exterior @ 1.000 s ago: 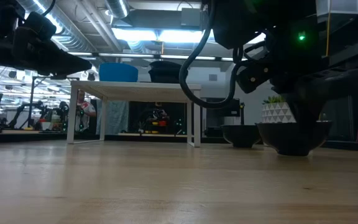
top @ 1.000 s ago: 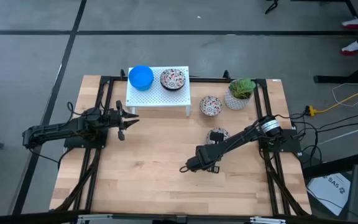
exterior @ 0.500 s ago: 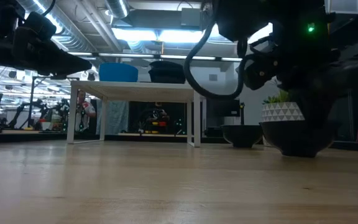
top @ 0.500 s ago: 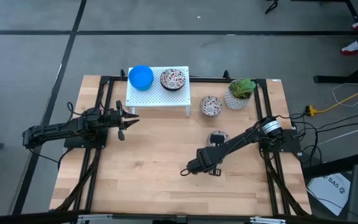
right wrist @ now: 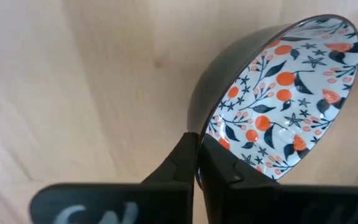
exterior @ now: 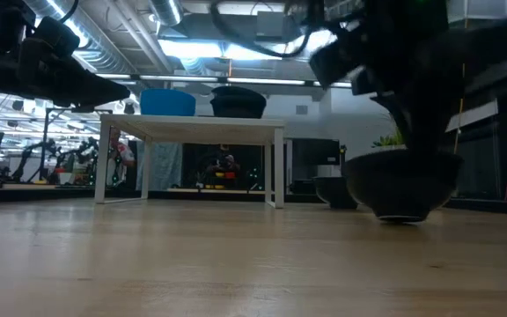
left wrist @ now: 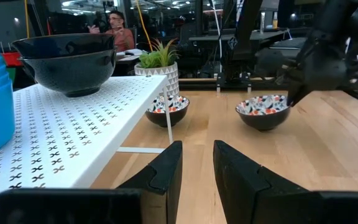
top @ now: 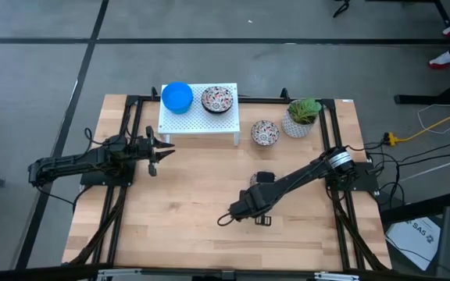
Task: Pick & Place Mini bowls
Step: Stack the patterned black bowl on the patterned black bowls on the shelf
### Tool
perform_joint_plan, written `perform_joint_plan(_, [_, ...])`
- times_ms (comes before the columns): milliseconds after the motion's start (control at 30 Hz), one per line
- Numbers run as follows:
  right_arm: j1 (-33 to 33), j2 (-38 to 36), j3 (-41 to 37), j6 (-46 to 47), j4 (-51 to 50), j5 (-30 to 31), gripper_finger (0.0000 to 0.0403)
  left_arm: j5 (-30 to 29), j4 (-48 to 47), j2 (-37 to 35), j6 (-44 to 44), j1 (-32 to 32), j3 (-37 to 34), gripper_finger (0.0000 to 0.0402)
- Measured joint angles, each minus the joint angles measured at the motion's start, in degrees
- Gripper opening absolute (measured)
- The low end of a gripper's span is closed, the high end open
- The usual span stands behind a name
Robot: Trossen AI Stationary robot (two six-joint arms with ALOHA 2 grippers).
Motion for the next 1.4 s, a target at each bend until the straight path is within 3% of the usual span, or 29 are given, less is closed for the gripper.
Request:
perform_joint_plan(467, [0.0, 0.03, 9.81, -5.73, 1.45, 2.67, 0.001, -0.01, 0.0, -0.01, -0.01, 0.01, 0.01, 0.0086])
perform_joint_plan(1033, [-0.79, 0.03, 20.23, -18.91, 3.28, 8.42, 0.001, 0.0, 0.0, 0.0, 0.01, 0.0, 0.0, 0.0086])
perform_joint_plan(1400, [-4.07, 0.03, 26.87, -29.35, 2.83, 8.57, 0.001, -0.01, 0.02, 0.01, -0.01, 0.01, -0.01, 0.0086])
